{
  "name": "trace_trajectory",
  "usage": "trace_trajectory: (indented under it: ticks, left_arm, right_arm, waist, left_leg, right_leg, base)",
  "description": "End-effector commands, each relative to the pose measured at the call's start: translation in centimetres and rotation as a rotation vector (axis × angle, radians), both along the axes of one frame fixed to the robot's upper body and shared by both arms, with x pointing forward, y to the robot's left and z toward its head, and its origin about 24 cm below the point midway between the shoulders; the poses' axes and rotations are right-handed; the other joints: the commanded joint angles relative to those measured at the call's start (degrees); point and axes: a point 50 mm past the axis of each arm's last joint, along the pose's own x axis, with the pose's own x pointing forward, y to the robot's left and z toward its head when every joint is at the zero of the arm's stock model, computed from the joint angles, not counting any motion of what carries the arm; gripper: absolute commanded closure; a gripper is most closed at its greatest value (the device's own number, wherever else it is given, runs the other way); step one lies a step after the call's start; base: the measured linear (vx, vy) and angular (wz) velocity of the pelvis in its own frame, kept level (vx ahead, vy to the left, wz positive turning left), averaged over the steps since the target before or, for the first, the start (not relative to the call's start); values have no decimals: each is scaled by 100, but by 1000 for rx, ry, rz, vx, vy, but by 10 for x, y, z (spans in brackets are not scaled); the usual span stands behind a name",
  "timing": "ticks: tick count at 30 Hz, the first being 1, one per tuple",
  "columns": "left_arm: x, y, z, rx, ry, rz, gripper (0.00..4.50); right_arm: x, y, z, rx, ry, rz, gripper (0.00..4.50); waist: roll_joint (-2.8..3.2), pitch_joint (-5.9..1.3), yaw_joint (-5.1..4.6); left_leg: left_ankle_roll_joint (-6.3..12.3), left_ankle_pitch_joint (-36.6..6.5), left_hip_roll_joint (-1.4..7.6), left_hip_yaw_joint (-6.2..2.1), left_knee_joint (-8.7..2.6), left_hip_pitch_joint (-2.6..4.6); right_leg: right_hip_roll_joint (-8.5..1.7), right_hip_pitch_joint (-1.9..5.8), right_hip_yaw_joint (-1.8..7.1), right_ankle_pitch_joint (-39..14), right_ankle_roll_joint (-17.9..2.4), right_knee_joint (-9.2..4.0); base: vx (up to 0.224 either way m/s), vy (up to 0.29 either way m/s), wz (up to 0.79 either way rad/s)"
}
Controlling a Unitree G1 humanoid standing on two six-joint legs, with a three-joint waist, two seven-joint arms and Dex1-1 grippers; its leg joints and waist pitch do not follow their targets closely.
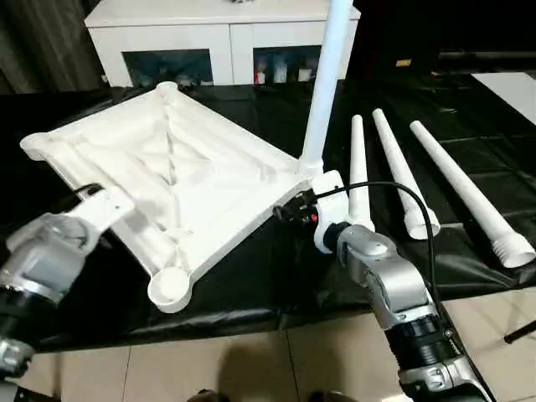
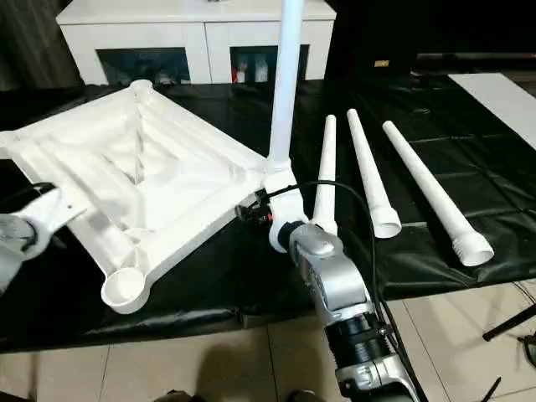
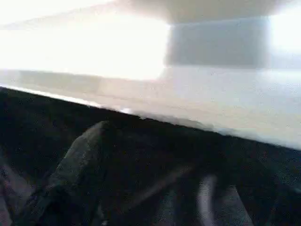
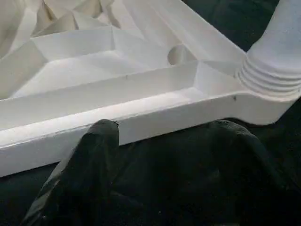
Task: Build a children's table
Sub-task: Rotate table base
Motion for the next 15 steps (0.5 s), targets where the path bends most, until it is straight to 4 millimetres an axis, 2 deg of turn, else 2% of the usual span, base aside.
trace_trajectory:
  ticks: [1,6,7,8,9,10,11,12,13,14,15]
  left_arm:
    - [-2,-16,-6,-73,32,-51,18]
    - [1,-55,10,-228,-13,-154,4]
    - [1,-55,10,-228,-13,-154,4]
    - [1,-68,13,-269,-22,-193,4]
    - [1,-70,13,-275,-23,-198,4]
    - [2,-76,15,-295,-32,-215,4]
    - [4,-88,17,-338,-52,-244,4]
    - [4,-90,18,-348,-55,-249,4]
    - [5,-95,19,-360,-67,-260,4]
    - [6,-98,20,-363,-73,-263,4]
    - [7,-101,20,-376,-81,-268,4]
  right_arm:
    - [1,-1,-3,5,18,-10,122]
    - [-1,1,-10,6,46,-6,122]
    - [-1,1,-10,6,46,-6,122]
    - [-1,2,-12,6,51,-6,122]
    - [-1,2,-12,6,52,-6,122]
    - [-1,2,-13,9,58,-6,122]
    - [-1,2,-15,11,66,-9,122]
    - [-1,1,-16,12,67,-9,122]
    - [-2,1,-17,15,72,-7,122]
    - [-2,2,-17,18,74,-5,122]
    - [-2,2,-17,18,75,-4,122]
  waist:
    - [106,-419,-15]
    - [110,-409,10]
    - [107,-405,10]
    - [112,-400,10]
    - [106,-395,1]
    - [100,-386,3]
    - [97,-370,-10]
    - [98,-357,-15]
    - [84,-376,-29]
    - [84,-376,-29]
    - [78,-373,-47]
  left_leg:
    - [-341,-2119,259,-181,-507,266]
    - [-382,-2268,270,-185,-508,300]
    - [-383,-2283,269,-184,-511,295]
    - [-381,-2357,258,-191,-514,290]
    - [-393,-2410,263,-205,-523,281]
    - [-387,-2461,256,-201,-523,288]
    - [-398,-2580,257,-214,-527,297]
    - [-402,-2669,251,-216,-528,305]
    - [-407,-2764,242,-240,-519,314]
    - [-407,-2764,242,-240,-519,314]
    - [-376,-2714,236,-249,-525,277]
  right_leg:
    - [-269,206,238,-1967,-884,-360]
    - [-270,193,234,-2105,-875,-382]
    - [-265,196,231,-2121,-864,-384]
    - [-264,195,222,-2236,-823,-394]
    - [-274,215,217,-2322,-791,-398]
    - [-269,203,212,-2410,-763,-418]
    - [-277,208,207,-2588,-716,-440]
    - [-271,200,198,-2728,-677,-459]
    - [-287,220,183,-2930,-583,-482]
    - [-287,220,183,-2930,-583,-482]
    - [-288,237,175,-2976,-531,-491]
  base:
    - [0,0,0]
    - [0,0,0]
    - [0,0,0]
    - [0,0,0]
    - [0,0,0]
    - [0,0,0]
    - [0,0,0]
    - [0,0,0]
    - [0,0,0]
    - [0,0,0]
    - [0,0,0]
